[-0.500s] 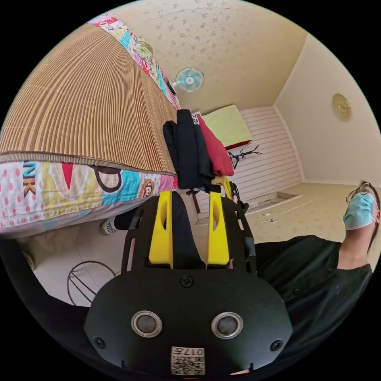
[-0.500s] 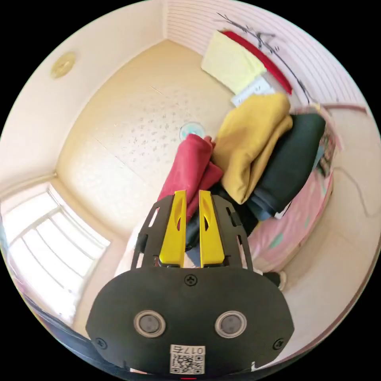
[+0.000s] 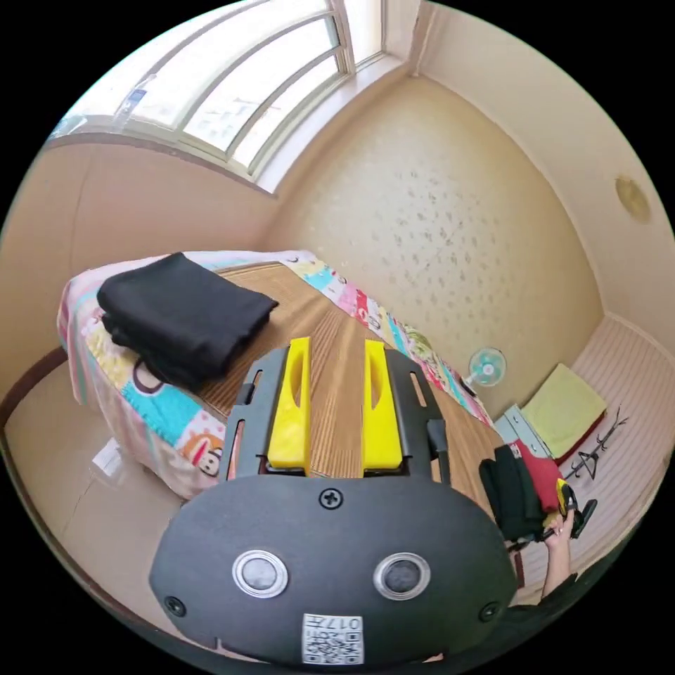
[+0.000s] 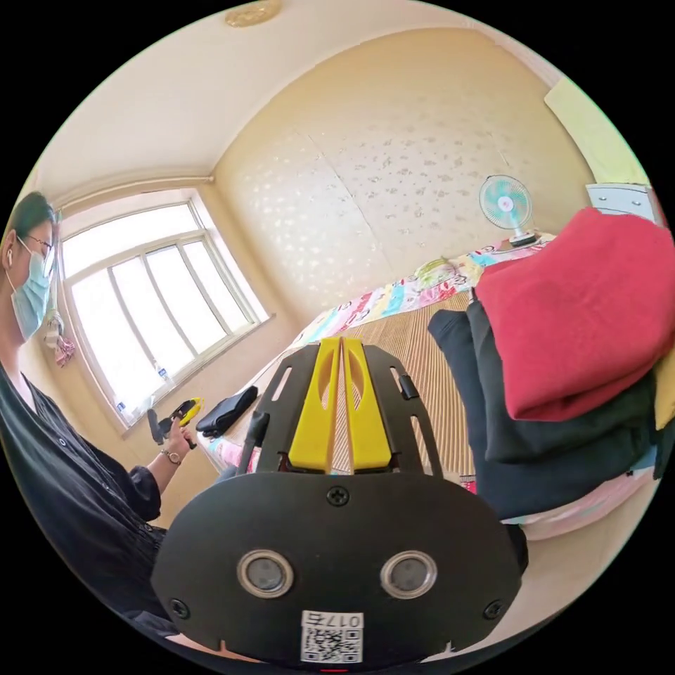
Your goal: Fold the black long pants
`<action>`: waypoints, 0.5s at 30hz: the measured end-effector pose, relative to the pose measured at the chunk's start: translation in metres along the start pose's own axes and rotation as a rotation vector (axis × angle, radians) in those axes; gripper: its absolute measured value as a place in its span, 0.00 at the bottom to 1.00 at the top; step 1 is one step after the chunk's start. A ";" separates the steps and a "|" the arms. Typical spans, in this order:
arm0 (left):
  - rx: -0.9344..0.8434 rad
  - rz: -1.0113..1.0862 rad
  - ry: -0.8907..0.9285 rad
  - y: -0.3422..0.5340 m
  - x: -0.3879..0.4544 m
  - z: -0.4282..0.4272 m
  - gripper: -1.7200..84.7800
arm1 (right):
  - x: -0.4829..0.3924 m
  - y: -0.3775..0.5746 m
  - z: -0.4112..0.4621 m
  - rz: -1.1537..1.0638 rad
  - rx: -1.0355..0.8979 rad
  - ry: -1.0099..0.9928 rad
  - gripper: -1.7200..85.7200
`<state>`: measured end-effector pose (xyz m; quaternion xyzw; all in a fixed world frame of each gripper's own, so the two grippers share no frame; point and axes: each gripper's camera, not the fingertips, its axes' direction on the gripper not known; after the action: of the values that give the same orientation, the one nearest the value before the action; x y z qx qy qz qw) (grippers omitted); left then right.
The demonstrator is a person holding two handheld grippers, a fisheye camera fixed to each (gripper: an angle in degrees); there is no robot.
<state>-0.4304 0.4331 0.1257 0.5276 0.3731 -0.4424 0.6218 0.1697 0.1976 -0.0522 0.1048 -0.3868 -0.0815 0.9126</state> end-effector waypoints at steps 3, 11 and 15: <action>0.086 -0.208 -0.191 -0.021 -0.066 0.007 0.20 | -0.003 0.006 0.021 0.020 -0.032 -0.034 0.03; -0.039 -0.530 -0.119 -0.043 -0.136 0.059 0.15 | 0.022 0.007 0.022 0.123 -0.029 -0.031 0.02; -0.127 -0.490 0.103 -0.072 -0.114 0.092 0.08 | 0.035 0.001 0.008 0.147 0.073 -0.122 0.02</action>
<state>-0.5361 0.3562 0.2236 0.4032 0.5481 -0.5281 0.5081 0.1876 0.1892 -0.0228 0.1043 -0.4511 -0.0064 0.8863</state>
